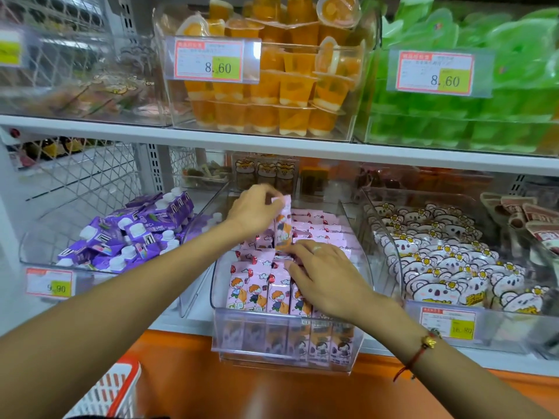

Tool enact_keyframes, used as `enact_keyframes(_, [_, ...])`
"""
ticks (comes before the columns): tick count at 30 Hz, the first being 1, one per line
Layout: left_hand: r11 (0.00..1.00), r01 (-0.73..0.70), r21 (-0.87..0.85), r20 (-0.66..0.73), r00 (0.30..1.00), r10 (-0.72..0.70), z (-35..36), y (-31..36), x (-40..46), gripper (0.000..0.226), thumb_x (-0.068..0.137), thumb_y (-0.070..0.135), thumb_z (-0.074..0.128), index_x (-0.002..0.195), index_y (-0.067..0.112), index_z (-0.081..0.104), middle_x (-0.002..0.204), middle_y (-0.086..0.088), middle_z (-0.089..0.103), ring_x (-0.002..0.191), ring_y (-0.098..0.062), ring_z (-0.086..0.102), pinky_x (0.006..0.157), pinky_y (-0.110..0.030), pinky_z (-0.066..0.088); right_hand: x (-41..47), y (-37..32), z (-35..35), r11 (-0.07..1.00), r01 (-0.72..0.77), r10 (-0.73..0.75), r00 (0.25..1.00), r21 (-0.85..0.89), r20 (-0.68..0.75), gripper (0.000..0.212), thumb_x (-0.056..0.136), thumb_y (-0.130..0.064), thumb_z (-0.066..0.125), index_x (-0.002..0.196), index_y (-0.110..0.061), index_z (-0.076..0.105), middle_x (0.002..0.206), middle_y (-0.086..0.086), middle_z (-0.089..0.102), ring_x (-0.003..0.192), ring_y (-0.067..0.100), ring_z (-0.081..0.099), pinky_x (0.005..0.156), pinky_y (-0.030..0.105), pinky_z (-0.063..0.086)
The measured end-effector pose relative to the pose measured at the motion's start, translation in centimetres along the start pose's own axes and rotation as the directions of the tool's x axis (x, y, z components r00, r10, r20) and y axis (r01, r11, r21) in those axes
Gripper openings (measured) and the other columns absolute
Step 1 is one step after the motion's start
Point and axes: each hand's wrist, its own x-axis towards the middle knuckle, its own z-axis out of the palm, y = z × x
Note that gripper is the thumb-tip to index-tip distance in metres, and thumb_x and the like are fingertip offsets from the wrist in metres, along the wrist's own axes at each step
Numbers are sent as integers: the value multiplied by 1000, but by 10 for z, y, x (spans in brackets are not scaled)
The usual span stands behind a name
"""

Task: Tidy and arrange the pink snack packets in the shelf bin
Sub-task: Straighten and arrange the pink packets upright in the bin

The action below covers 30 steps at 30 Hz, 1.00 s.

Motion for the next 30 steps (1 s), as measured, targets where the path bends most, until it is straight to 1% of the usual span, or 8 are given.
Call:
enact_keyframes(3, [985,2,-174,-141,990,-27,-2,8,-9,26,98,23,51,119,9,59,114,-10,65,102,-26,62,90,-44,51,0,0,0,1000,-4,4,1000,12,-4,42,102,-38,29,140,-24,42,140,-2,47,127,19,42,111,36,24])
enact_keyframes(7, [948,-134,-288,-362,932,22,-8,10,-36,14,97,26,54,105,16,60,101,-2,67,95,-19,64,86,-45,52,1,1,-2,1000,7,-6,1000,25,-18,41,102,-38,31,138,-25,45,139,-3,48,124,20,45,107,35,28])
enact_keyframes(13, [871,-266,-413,-563,827,-14,-26,6,-68,8,96,23,57,97,16,60,85,13,63,77,3,60,72,-16,47,2,1,-6,994,-4,10,999,107,-53,37,101,-33,40,135,-20,48,129,2,56,113,22,53,89,28,37])
enact_keyframes(15, [847,-283,-450,-559,829,-20,-30,5,-75,5,96,20,57,95,15,59,84,11,63,75,5,58,71,-11,44,4,-3,-13,957,-62,103,986,283,-133,30,100,-29,43,128,-19,49,118,3,61,100,20,57,78,27,37])
enact_keyframes(17, [836,-290,-465,-533,846,-3,-30,7,-80,4,96,18,57,95,14,60,84,9,63,75,5,58,71,-9,43,6,-10,-23,850,-58,196,958,523,-212,21,99,-31,45,118,-23,50,113,-10,59,98,7,55,81,24,42])
enact_keyframes(19, [828,-300,-474,-514,858,16,-30,11,-84,3,95,17,58,94,16,60,83,10,63,75,7,58,71,-9,43,8,-20,-33,713,13,193,958,701,-214,22,96,-38,49,116,-28,52,110,-22,57,101,-9,53,80,7,42])
enact_keyframes(25, [725,-193,-662,-311,950,-30,-28,16,-90,15,93,14,60,106,15,67,101,1,71,95,-8,67,88,-28,54,7,-38,-36,664,117,88,969,738,-232,20,90,-25,63,109,-28,58,98,-11,63,85,3,59,70,10,47])
enact_keyframes(30, [804,-87,-588,-150,989,-3,-22,6,-92,34,92,3,57,120,22,58,122,9,61,108,3,58,85,-13,50,8,-32,-36,212,-114,360,932,971,30,26,91,-24,62,113,-10,61,91,-4,71,75,3,68,64,12,53])
